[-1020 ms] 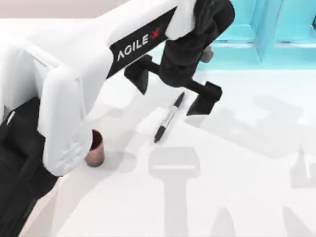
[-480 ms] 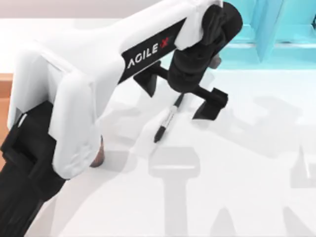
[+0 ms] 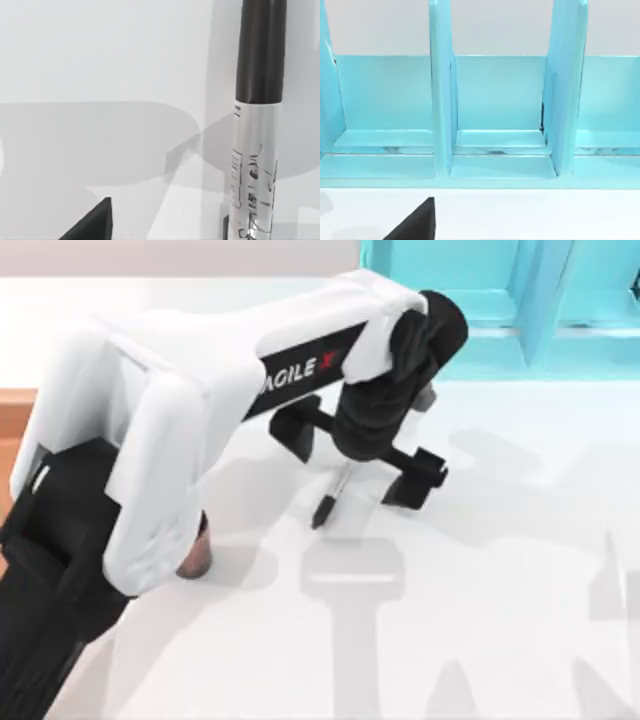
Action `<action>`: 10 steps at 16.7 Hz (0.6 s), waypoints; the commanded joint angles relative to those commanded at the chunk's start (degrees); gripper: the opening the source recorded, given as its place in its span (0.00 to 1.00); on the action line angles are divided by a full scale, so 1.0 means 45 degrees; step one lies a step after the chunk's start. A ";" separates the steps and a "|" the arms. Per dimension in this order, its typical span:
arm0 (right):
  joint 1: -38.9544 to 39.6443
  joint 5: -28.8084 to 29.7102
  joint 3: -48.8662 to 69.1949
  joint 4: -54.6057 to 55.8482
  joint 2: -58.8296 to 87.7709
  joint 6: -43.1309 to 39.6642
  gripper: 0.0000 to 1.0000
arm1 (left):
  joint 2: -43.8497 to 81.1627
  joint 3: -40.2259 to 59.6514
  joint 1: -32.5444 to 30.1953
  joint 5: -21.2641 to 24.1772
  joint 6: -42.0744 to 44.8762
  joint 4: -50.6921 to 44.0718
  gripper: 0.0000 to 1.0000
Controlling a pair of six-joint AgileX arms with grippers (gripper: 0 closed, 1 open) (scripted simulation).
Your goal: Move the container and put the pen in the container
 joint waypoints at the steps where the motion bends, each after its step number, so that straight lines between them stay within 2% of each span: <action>1: 0.0000 0.0000 0.0000 0.0000 0.0000 0.0000 1.00 | 0.0059 -0.0233 0.0037 0.0002 0.0042 0.0303 1.00; 6: 0.0000 0.0000 0.0000 0.0000 0.0000 0.0000 1.00 | 0.0111 -0.0438 0.0072 0.0005 0.0076 0.0566 1.00; 10: 0.0000 0.0000 0.0000 0.0000 0.0000 0.0000 1.00 | 0.0111 -0.0438 0.0072 0.0005 0.0076 0.0566 0.70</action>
